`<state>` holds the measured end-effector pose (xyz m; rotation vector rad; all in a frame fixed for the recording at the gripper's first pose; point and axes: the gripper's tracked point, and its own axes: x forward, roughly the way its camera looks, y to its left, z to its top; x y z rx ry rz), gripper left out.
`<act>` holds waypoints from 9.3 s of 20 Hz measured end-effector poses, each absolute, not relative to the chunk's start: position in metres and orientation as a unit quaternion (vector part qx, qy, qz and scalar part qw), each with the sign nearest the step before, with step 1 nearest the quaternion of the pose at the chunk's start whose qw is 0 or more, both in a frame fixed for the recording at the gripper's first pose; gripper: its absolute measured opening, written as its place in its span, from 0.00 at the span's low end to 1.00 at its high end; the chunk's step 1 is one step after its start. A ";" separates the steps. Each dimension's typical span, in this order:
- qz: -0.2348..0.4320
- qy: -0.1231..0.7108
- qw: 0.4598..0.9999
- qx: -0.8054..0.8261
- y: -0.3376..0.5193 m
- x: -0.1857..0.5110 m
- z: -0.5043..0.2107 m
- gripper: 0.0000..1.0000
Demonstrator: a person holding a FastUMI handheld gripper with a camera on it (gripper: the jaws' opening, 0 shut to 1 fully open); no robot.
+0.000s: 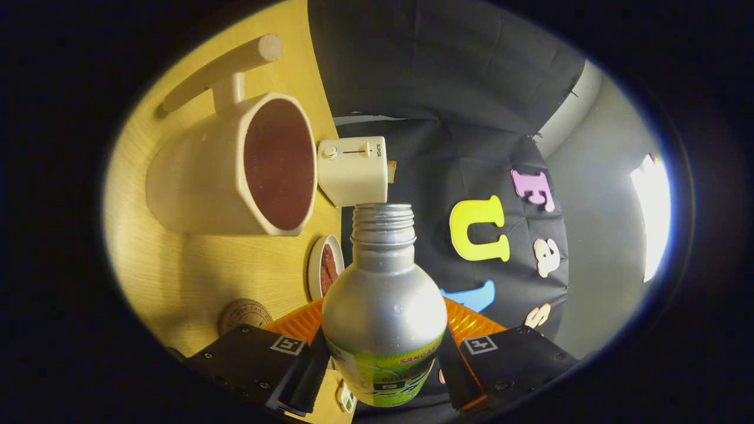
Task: Take the bottle from table, then pour the juice into the cup, finally place the bottle on the coaster
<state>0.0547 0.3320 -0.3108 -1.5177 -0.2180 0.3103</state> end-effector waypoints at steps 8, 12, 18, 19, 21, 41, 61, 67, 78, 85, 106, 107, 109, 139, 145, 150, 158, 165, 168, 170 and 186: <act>0.131 -0.118 0.670 -0.721 0.331 0.059 -0.299 0.82; 0.127 -0.129 0.656 -0.733 0.331 0.061 -0.295 0.81; 0.120 -0.141 0.637 -0.748 0.330 0.063 -0.290 0.81; 0.121 -0.141 0.636 -0.749 0.330 0.064 -0.290 0.82; 0.122 -0.136 0.640 -0.746 0.330 0.065 -0.291 0.82; 0.100 -0.164 0.611 -0.768 0.325 0.071 -0.263 0.82; 0.088 -0.185 0.572 -0.794 0.322 0.072 -0.249 0.81; 0.084 -0.191 0.555 -0.805 0.322 0.074 -0.247 0.81; 0.083 -0.211 0.507 -0.831 0.331 0.077 -0.249 0.81; 0.085 -0.223 0.470 -0.850 0.339 0.075 -0.258 0.81; 0.093 -0.257 0.353 -0.895 0.374 0.067 -0.280 0.81; 0.092 -0.259 0.350 -0.895 0.376 0.067 -0.280 0.81; 0.092 -0.257 0.348 -0.897 0.376 0.067 -0.280 0.81; 0.116 -0.209 0.400 -0.885 0.364 0.078 -0.292 0.81; 0.122 -0.197 0.445 -0.865 0.353 0.077 -0.296 0.81; 0.134 -0.152 0.542 -0.815 0.337 0.084 -0.294 0.81; 0.147 -0.066 0.680 -0.715 0.306 0.089 -0.300 0.82; 0.154 -0.008 0.797 -0.584 0.293 0.095 -0.291 0.82; 0.159 0.035 0.838 -0.521 0.284 0.098 -0.299 0.82; 0.163 0.067 0.867 -0.467 0.278 0.100 -0.305 0.82; 0.204 0.111 0.972 -0.030 0.280 0.107 -0.282 0.82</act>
